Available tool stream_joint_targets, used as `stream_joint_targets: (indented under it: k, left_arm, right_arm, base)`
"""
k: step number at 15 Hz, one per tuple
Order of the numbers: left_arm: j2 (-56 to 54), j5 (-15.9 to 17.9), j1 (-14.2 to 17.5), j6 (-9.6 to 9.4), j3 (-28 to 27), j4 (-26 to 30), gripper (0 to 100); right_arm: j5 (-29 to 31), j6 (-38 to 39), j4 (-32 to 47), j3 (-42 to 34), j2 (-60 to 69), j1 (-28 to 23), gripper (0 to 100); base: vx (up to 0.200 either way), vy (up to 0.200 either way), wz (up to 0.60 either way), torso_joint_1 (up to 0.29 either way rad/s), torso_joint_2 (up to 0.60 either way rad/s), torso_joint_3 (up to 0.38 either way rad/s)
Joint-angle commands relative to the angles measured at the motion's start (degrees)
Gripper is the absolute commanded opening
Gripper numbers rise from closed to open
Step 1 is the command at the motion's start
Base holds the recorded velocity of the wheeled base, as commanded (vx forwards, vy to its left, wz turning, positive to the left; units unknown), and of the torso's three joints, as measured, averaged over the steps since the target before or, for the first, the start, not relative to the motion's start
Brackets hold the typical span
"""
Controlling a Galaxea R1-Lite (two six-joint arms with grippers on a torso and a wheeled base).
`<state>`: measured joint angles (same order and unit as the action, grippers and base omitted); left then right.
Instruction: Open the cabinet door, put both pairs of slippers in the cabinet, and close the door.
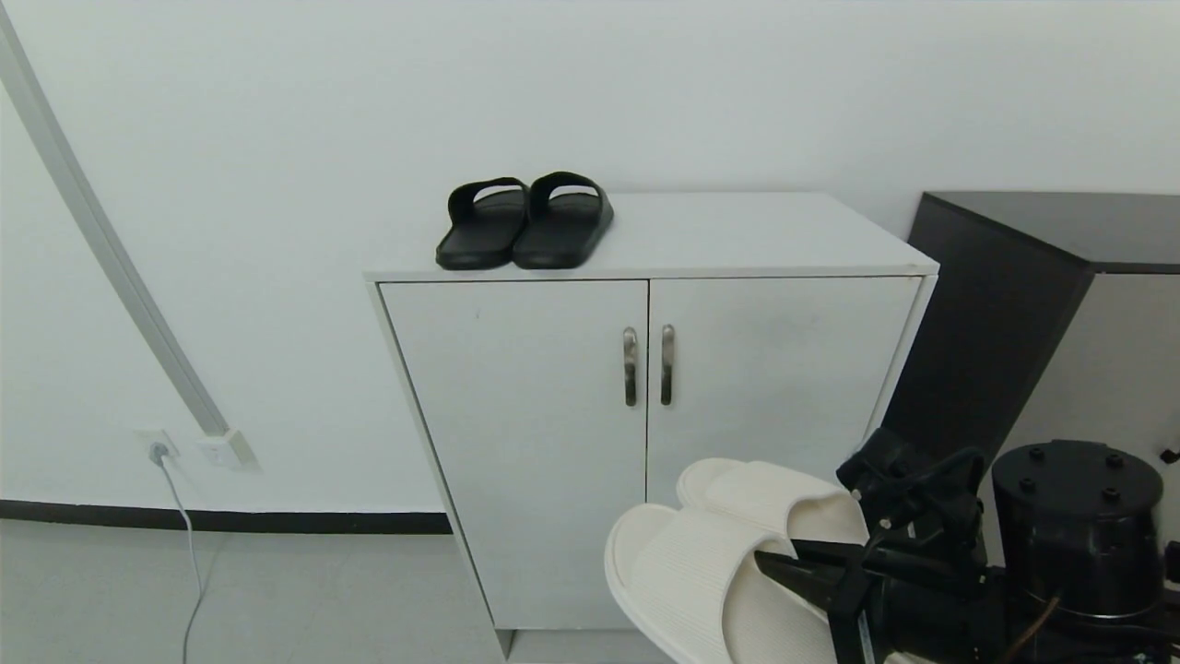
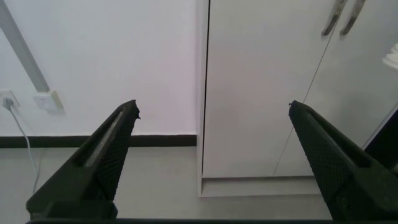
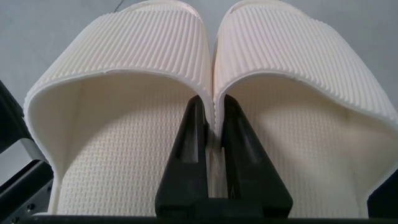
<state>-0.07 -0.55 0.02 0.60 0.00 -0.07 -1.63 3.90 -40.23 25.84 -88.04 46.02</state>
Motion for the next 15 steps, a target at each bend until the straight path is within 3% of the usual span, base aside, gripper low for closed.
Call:
stream_joint_targets:
  k: [1,10,15]
  left_arm:
    - [0.07,-0.07,0.06,-0.07,0.0,-0.01,100]
    - [0.07,0.2,0.06,-0.25,0.0,-0.01,100]
    - [0.07,0.2,0.06,-0.25,0.0,-0.01,100]
  right_arm:
    - [-0.04,-0.03,-0.02,-0.09,-0.03,0.04,0]
    - [-0.12,-0.39,-0.02,-0.62,-0.11,0.04,0]
    - [-0.12,-0.39,-0.55,-0.71,-0.03,0.04,0]
  base:
    - [0.0,0.0,0.0,-0.124,0.48,0.339]
    - [0.0,0.0,0.0,-0.077,0.45,0.371]
    - [0.0,0.0,0.0,0.0,0.04,0.037]
